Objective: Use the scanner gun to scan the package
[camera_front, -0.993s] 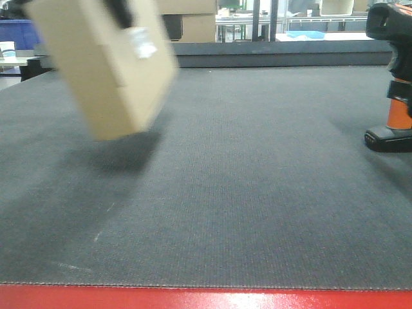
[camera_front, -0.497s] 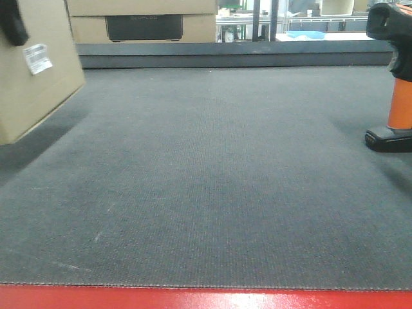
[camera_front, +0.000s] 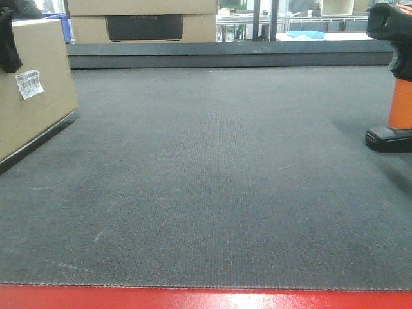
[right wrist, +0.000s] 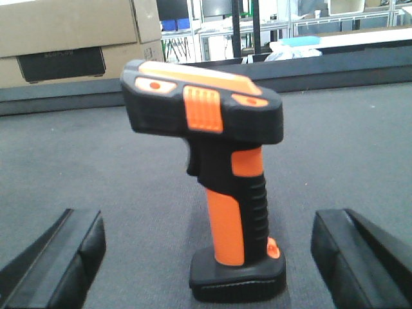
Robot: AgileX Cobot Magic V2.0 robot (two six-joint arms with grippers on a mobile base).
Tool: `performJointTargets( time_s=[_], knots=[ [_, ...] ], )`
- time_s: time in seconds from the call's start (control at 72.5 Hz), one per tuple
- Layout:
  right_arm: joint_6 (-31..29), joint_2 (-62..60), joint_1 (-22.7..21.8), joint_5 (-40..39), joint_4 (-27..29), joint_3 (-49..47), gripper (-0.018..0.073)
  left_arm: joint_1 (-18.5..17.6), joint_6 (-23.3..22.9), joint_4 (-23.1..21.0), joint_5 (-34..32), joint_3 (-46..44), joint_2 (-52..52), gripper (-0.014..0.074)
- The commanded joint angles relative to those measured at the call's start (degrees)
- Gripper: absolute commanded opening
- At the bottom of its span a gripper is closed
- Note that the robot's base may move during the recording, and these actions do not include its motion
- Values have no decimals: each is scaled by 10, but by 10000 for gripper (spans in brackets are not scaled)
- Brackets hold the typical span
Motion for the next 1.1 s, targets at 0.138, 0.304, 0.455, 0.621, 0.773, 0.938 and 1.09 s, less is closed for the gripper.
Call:
performJointTargets(
  time_s=[0.138, 0.304, 0.455, 0.621, 0.773, 0.938, 1.09],
  knots=[
    [-2, -5, 0, -27, -4, 2, 560, 0, 3, 1, 6, -3, -5, 477],
    [-2, -5, 0, -30, -11, 2, 560, 0, 3, 1, 10, -5, -8, 592],
    [-2, -20, 0, -27, -22, 2, 560, 0, -5, 19, 18, -5, -30, 589],
    [-2, -75, 0, 42, -23, 2, 560, 0, -5, 43, 19, -5, -80, 589],
    [-2, -146, 0, 123, -23, 2, 560, 0, -7, 55, 24, -5, -139, 589],
    [-2, -248, 0, 250, -23, -4, 560, 0, -33, 53, -6, 11, -208, 589],
    [-2, -349, 0, 422, -23, -24, 560, 0, -40, 41, -94, 88, -278, 585]
  ],
)
